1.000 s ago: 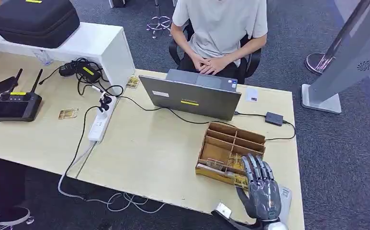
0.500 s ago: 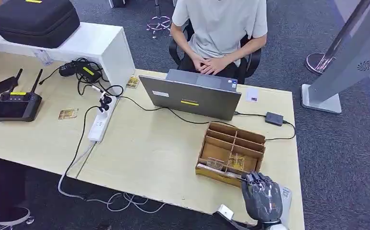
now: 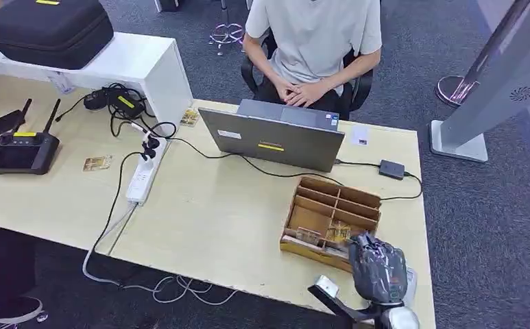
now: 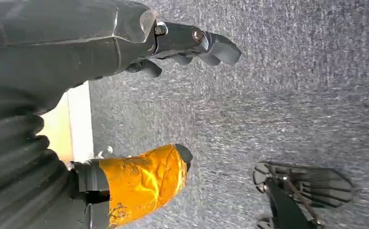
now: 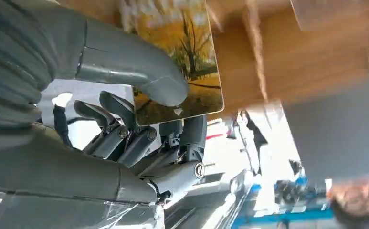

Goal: Pass the card to the sensor for recognition and then transmit it.

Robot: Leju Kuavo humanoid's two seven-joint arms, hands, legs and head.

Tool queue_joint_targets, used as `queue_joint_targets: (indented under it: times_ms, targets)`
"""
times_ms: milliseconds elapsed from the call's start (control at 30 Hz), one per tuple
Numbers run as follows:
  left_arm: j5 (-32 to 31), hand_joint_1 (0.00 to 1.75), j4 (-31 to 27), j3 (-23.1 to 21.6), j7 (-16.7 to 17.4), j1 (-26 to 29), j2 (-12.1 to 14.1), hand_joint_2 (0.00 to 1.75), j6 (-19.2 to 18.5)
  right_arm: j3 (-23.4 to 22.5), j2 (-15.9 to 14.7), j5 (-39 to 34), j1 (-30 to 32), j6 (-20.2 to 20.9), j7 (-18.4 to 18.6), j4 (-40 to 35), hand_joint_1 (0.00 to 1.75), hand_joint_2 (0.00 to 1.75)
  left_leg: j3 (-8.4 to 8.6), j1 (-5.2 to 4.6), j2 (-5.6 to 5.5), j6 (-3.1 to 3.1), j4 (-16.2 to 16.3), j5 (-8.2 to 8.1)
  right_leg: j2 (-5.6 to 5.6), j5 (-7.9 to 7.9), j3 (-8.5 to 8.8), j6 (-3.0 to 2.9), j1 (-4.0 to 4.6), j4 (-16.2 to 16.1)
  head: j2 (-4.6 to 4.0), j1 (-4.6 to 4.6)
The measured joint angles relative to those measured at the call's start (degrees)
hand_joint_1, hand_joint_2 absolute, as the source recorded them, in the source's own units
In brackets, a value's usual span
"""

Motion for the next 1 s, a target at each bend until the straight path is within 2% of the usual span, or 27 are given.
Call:
queue_joint_targets:
  times_ms: [100, 333, 400, 467, 500, 567, 633, 800, 1000]
  targets:
    - [-0.35, 0.00, 0.00, -0.20, 0.04, -0.20, 0.13, 1.75, -0.17, 2.96, -0.85, -1.72, -5.77, 1.44, 3.42, 0.59, 1.75, 1.75, 0.06, 0.01, -0.03, 0.04, 0.01, 0.07, -0.04, 0.02, 0.03, -0.02, 0.00, 0.00, 0.00, 0.02]
    - [-0.74, 0.00, 0.00, -0.26, 0.07, -0.16, 0.33, 1.75, -0.31, 6.10, -1.86, -3.58, -9.75, 0.88, 4.76, 1.77, 1.75, 1.75, -0.05, 0.01, -0.07, 0.01, 0.01, 0.08, -0.05, 0.02, -0.02, -0.03, 0.00, 0.03, 0.00, 0.00]
    - [-0.94, 0.00, 0.00, -0.44, 0.04, -0.19, 0.37, 1.75, -0.70, 6.80, -2.19, -5.31, -13.62, 4.14, 5.98, 2.21, 1.75, 1.75, -0.07, 0.00, 0.01, 0.00, 0.01, 0.09, 0.01, 0.07, -0.08, -0.09, 0.00, 0.06, 0.00, 0.00]
    - [-1.31, 0.00, 0.00, -0.87, -0.02, -0.41, 0.42, 1.75, -0.79, 7.27, -2.53, -7.47, -20.02, 12.31, 8.25, 2.80, 1.75, 1.75, -0.10, -0.01, 0.06, -0.08, 0.01, 0.18, 0.08, 0.15, -0.19, -0.11, -0.01, 0.07, 0.00, 0.02]
    - [-1.42, 0.00, 0.00, -0.98, -0.02, -0.52, 0.42, 1.75, -0.83, 7.34, -2.58, -8.12, -22.65, 14.80, 8.90, 3.03, 1.75, 1.75, -0.11, 0.00, 0.04, -0.07, 0.01, 0.20, 0.05, 0.15, -0.18, -0.11, -0.01, 0.07, 0.00, 0.04]
    - [-1.66, 0.00, 0.00, -1.18, -0.20, -0.54, 0.39, 1.75, -1.07, 7.71, -2.60, -8.72, -27.57, 18.91, 10.31, 3.63, 1.75, 1.75, -0.12, 0.00, -0.01, -0.07, 0.02, 0.25, 0.00, 0.19, -0.17, -0.10, -0.01, 0.08, 0.00, 0.00]
    - [-1.88, 0.00, 0.00, -1.20, -0.26, -0.58, 0.33, 1.75, -1.22, 8.37, -2.60, -8.94, -31.40, 20.74, 11.36, 4.39, 1.75, 1.75, -0.12, 0.00, -0.02, -0.07, 0.02, 0.28, 0.00, 0.22, -0.17, -0.12, -0.01, 0.09, 0.00, 0.00]
    - [-2.16, 0.00, 0.00, -1.29, -0.81, -0.73, 0.22, 1.75, -1.33, 9.51, -2.58, -8.98, -36.38, 21.42, 13.04, 6.01, 1.75, 1.75, -0.16, 0.02, -0.09, -0.08, 0.02, 0.28, -0.02, 0.21, -0.18, -0.13, 0.00, 0.10, 0.00, 0.02]
    - [-2.97, 0.00, 0.00, -1.66, -1.09, -1.87, -0.46, 1.75, -1.53, 10.44, -0.85, -5.20, -44.34, 20.02, 18.68, 12.75, 1.75, 1.75, -0.19, 0.02, -0.08, -0.09, 0.02, 0.29, -0.01, 0.22, -0.24, -0.13, 0.00, 0.15, 0.00, 0.00]
